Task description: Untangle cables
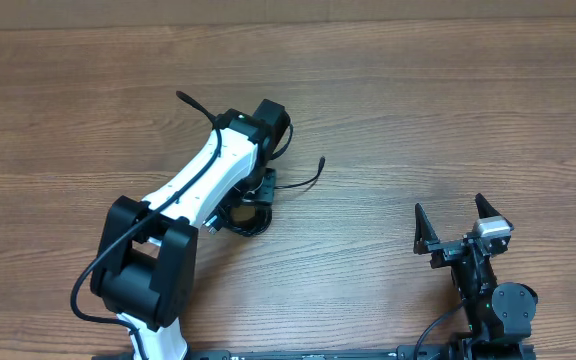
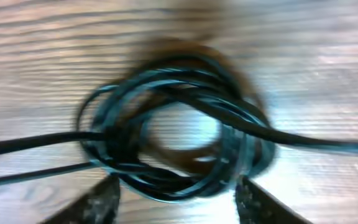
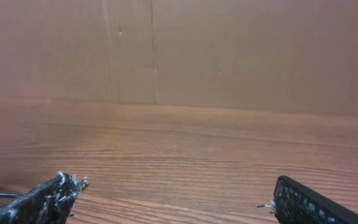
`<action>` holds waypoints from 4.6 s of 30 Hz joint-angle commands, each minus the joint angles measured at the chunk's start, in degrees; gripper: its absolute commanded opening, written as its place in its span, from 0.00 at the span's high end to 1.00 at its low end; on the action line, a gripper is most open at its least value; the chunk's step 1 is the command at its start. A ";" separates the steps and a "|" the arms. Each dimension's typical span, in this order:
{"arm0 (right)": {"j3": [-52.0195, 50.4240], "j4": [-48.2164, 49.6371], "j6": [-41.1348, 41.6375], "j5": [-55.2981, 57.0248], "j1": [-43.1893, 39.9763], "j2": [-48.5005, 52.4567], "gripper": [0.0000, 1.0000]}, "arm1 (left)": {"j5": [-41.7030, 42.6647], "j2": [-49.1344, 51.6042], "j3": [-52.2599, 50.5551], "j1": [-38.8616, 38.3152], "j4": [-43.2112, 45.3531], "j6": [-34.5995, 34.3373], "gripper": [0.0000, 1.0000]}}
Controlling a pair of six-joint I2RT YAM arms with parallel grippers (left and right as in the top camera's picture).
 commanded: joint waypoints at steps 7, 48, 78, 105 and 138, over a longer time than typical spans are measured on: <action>-0.61 0.20 -0.26 0.52 0.22 -0.44 0.00 | 20.22 -1.09 -0.39 22.23 -0.37 4.44 0.12; 58.18 -35.12 20.46 -33.51 17.53 83.43 0.16 | 24.85 -10.03 -25.31 20.65 23.61 -1.62 0.51; 58.16 -3.48 45.64 -1.90 34.73 103.12 0.96 | 41.99 -10.08 -25.18 20.48 45.55 11.30 0.96; 58.16 1.57 39.91 -3.28 37.46 108.61 0.60 | 28.59 -10.05 -25.20 20.46 45.33 6.56 0.85; 58.27 3.87 44.61 -5.22 37.20 112.04 0.96 | 22.40 -10.05 -25.20 20.46 43.63 5.77 0.96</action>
